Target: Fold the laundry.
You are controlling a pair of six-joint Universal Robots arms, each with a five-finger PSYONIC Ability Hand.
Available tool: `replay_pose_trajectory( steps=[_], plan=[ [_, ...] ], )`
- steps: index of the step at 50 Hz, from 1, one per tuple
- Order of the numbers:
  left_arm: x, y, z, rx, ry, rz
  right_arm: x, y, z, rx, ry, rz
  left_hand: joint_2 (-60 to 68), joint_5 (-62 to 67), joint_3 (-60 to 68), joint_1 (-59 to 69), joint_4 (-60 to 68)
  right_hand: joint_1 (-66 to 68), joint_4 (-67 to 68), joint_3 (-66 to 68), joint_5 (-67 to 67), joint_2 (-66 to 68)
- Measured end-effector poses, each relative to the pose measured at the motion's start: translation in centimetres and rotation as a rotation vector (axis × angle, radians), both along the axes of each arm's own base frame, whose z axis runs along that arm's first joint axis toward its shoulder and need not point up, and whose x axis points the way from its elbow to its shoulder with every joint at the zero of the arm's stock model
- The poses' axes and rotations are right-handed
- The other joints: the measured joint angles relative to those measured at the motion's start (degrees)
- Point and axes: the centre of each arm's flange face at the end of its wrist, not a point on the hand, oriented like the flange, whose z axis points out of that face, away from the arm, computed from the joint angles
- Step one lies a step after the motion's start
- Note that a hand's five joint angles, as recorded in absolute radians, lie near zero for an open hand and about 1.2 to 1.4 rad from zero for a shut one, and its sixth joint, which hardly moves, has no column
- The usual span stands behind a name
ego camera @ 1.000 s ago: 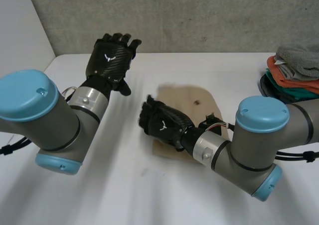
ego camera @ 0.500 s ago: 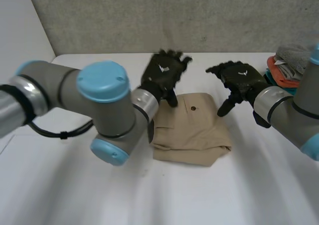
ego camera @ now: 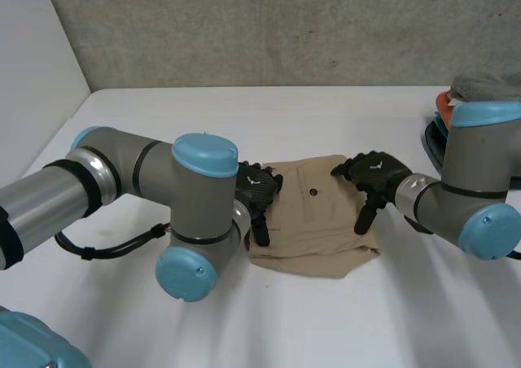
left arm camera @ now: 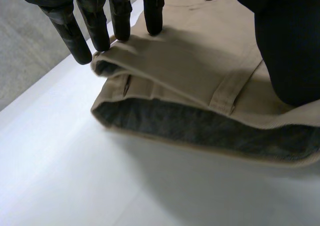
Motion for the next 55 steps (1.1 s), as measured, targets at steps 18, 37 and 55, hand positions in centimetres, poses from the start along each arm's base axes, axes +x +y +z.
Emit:
replay_pose_trajectory(
  steps=[18, 37, 55],
  plan=[
    [-0.8, 1.6, 15.0, -0.246, 0.350, -0.260, -0.8, 6.2, 4.2, -0.210, -0.041, -0.015, 0.0, 0.0, 0.0, 0.0, 0.0, 0.0, 0.0, 0.0, -0.2, 0.0],
    [0.0, 5.7, 16.0, 0.049, 0.433, -0.592, 1.8, 11.0, -4.3, -0.285, -0.080, 0.094, 0.0, 0.0, 0.0, 0.0, 0.0, 0.0, 0.0, 0.0, -0.2, 0.0],
    [0.0, 5.3, 15.2, 0.049, 0.421, -0.563, 4.0, 6.2, -4.7, -0.430, -0.074, 0.083, 0.0, 0.0, 0.0, 0.0, 0.0, 27.8, 27.8, 29.1, 20.4, 30.1]
  ],
)
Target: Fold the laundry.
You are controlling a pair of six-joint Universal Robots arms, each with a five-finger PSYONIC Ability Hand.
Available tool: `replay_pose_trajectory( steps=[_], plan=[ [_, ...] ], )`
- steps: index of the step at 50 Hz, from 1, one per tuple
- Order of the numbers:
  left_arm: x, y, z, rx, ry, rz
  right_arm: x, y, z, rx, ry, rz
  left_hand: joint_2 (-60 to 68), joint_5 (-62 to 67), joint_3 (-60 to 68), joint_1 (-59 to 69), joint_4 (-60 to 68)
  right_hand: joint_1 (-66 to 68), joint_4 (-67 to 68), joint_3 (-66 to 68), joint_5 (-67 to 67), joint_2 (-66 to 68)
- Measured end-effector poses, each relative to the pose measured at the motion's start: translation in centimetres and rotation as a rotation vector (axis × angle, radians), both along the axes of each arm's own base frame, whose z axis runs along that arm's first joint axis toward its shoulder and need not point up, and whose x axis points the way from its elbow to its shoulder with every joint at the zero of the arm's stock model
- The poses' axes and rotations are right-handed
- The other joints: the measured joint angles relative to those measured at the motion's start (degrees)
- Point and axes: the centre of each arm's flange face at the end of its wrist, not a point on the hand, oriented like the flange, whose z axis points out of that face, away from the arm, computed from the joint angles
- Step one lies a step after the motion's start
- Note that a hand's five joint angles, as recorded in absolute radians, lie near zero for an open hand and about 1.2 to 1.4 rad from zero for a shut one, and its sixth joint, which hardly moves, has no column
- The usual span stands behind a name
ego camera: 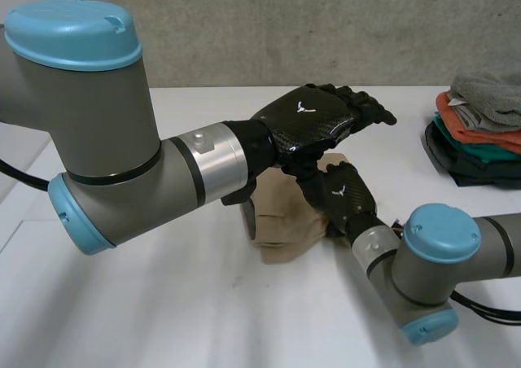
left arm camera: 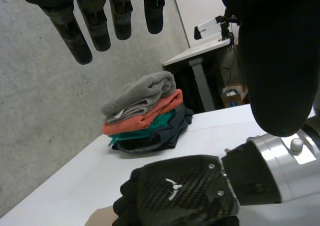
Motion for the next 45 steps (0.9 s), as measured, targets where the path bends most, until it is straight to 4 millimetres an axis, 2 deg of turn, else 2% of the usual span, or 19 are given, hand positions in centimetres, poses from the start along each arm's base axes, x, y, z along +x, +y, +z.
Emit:
replay_pose_trajectory(
  steps=[1, 4, 10, 18, 21, 23, 27, 29, 32, 33, 34, 35, 36, 37, 39, 40, 43, 44, 45],
  plan=[
    [0.0, 0.0, 0.0, 0.000, 0.000, 0.001, 0.2, -0.4, 0.2, -0.010, -0.005, 0.003, 0.0, 0.0, 0.0, 0.0, 0.0, 7.5, 11.3, 10.3, 9.5, 10.7],
    [0.1, 0.0, 0.1, -0.001, 0.001, 0.002, 0.6, -1.1, 0.5, -0.030, -0.016, 0.005, 0.0, 0.0, 0.0, 0.0, 0.0, 20.2, 27.1, 25.5, 26.1, 25.2],
    [0.2, -0.2, 0.3, -0.006, 0.005, 0.008, 1.2, -2.8, 2.3, -0.088, -0.054, -0.003, 0.0, 0.0, 0.0, 0.0, 0.0, 20.2, 28.6, 25.8, 27.4, 25.2],
    [0.9, -0.8, 1.5, -0.032, 0.025, 0.041, 1.1, -6.4, 7.7, -0.226, -0.143, -0.049, 0.0, 0.0, 0.0, 0.0, 0.0, 20.2, 28.7, 25.8, 27.4, 25.2],
    [1.3, -1.0, 2.3, -0.052, 0.040, 0.055, 0.4, -8.2, 10.2, -0.282, -0.180, -0.081, 0.0, 0.0, 0.0, 0.0, 0.0, 20.7, 28.8, 25.8, 27.4, 25.2],
    [1.6, -1.2, 3.0, -0.071, 0.057, 0.067, -0.6, -9.8, 12.6, -0.333, -0.212, -0.113, 0.0, 0.0, 0.0, 0.0, 0.0, 20.9, 28.9, 25.8, 27.4, 25.2],
    [1.9, -1.4, 4.0, -0.099, 0.080, 0.085, -2.5, -12.0, 15.7, -0.400, -0.256, -0.157, 0.0, 0.0, 0.0, 0.0, 0.0, 21.1, 29.0, 26.1, 27.4, 25.2],
    [2.2, -1.5, 4.5, -0.113, 0.092, 0.094, -4.9, -14.0, 18.6, -0.461, -0.307, -0.196, 0.0, 0.0, 0.0, 0.0, 0.0, 21.1, 29.0, 26.2, 27.4, 25.2],
    [2.3, -1.5, 4.9, -0.124, 0.100, 0.101, -7.7, -15.9, 21.0, -0.512, -0.350, -0.230, 0.0, 0.0, 0.0, 0.0, 0.0, 21.1, 29.0, 26.2, 27.4, 25.2],
    [2.4, -1.5, 5.1, -0.128, 0.104, 0.104, -9.9, -17.1, 22.4, -0.543, -0.374, -0.250, 0.0, 0.0, 0.0, 0.0, 0.0, 21.1, 29.0, 26.2, 27.4, 25.2],
    [2.4, -1.5, 5.1, -0.129, 0.104, 0.106, -10.6, -17.4, 22.8, -0.551, -0.381, -0.256, 0.0, 0.0, 0.0, 0.0, 0.0, 21.1, 29.0, 26.2, 27.4, 25.2],
    [2.5, -1.4, 5.1, -0.129, 0.104, 0.107, -12.8, -18.5, 23.7, -0.572, -0.395, -0.271, 0.0, 0.0, 0.0, 0.0, 0.0, 21.1, 29.0, 26.2, 27.4, 25.2],
    [2.5, -1.4, 5.1, -0.128, 0.104, 0.107, -13.9, -19.0, 23.9, -0.578, -0.399, -0.278, 0.0, 0.0, 0.0, 0.0, 0.0, 21.1, 29.0, 26.2, 27.4, 25.2],
    [2.5, -1.3, 5.1, -0.126, 0.102, 0.107, -15.8, -19.9, 24.2, -0.584, -0.403, -0.288, 0.0, 0.0, 0.0, 0.0, 0.0, 21.1, 29.0, 26.4, 27.4, 25.2],
    [2.6, -1.3, 4.9, -0.122, 0.099, 0.106, -17.8, -20.7, 24.2, -0.584, -0.404, -0.296, 0.0, 0.0, 0.0, 0.0, 0.0, 21.1, 29.1, 26.5, 27.4, 25.2],
    [2.6, -1.2, 4.8, -0.119, 0.096, 0.106, -20.2, -21.8, 23.7, -0.571, -0.401, -0.305, 0.0, 0.0, 0.0, 0.0, 0.0, 21.1, 29.2, 26.6, 27.4, 25.2],
    [2.6, -1.0, 4.4, -0.109, 0.088, 0.102, -24.3, -23.5, 21.7, -0.516, -0.394, -0.308, 0.0, 0.0, 0.0, 0.0, 0.0, 21.1, 29.2, 26.6, 27.4, 25.2],
    [2.6, -1.0, 4.3, -0.106, 0.086, 0.101, -24.8, -23.7, 21.4, -0.507, -0.393, -0.308, 0.0, 0.0, 0.0, 0.0, 0.0, 21.1, 29.2, 26.6, 27.4, 25.2],
    [2.6, -1.0, 4.3, -0.105, 0.085, 0.101, -26.3, -24.3, 20.0, -0.470, -0.393, -0.303, 0.0, 0.0, 0.0, 0.0, 0.0, 21.1, 29.2, 26.6, 27.4, 25.2]
  ],
)
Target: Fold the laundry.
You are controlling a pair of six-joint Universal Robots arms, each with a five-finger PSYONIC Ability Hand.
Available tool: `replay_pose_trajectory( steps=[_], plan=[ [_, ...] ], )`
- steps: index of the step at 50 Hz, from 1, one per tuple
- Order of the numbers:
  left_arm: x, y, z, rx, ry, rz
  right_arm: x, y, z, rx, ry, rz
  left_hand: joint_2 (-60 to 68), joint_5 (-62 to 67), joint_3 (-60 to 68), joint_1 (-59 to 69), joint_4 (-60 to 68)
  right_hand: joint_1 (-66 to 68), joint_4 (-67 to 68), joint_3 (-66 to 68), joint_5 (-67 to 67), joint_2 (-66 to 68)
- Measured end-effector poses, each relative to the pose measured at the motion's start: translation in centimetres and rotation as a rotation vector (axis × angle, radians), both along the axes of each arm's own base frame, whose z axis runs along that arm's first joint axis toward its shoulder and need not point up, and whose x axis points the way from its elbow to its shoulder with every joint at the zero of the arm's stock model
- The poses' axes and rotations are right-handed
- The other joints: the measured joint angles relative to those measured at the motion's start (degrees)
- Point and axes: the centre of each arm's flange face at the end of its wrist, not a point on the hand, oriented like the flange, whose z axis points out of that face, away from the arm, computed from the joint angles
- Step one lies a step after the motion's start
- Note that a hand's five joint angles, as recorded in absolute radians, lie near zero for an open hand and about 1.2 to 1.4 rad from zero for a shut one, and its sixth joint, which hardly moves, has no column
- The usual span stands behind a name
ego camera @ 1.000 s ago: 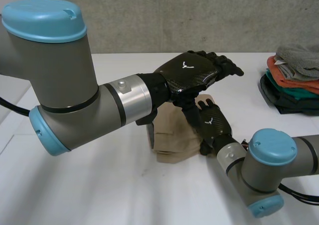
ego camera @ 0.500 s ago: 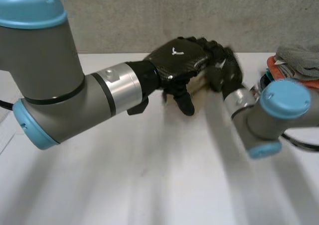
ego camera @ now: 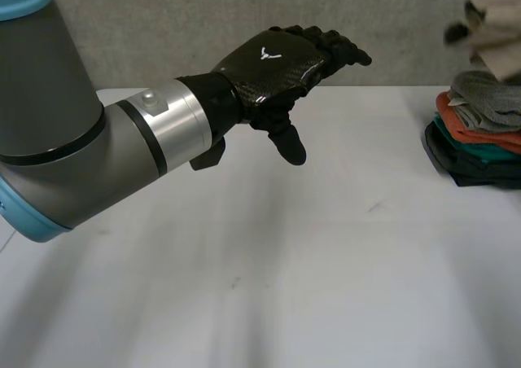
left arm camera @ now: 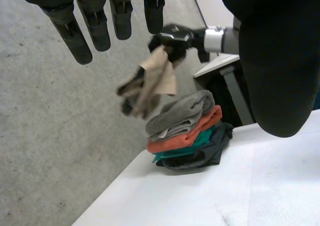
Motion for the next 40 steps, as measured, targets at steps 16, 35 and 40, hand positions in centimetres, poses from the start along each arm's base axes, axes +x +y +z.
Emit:
replay_pose_trajectory(
  steps=[16, 35, 40],
  plan=[
    [-0.2, 0.2, -0.7, 0.016, -0.011, -0.007, -6.1, -0.9, -15.6, 0.370, -0.048, 0.186, 0.0, 0.0, 0.0, 0.0, 0.0, -5.4, -6.8, -6.1, -5.4, -6.0],
    [-0.4, 1.1, -0.1, 0.005, 0.000, -0.023, -6.2, 2.7, -5.4, 0.263, -0.103, -0.024, 0.0, 0.0, 0.0, 0.0, 0.0, -47.1, -57.0, -55.6, -48.0, -53.9],
    [-0.6, 1.7, 0.0, 0.004, 0.001, -0.037, -6.9, 4.8, -4.4, 0.327, -0.129, -0.071, 0.0, 0.0, 0.0, 0.0, 0.0, -47.1, -57.0, -55.6, -48.0, -53.9]
  ],
)
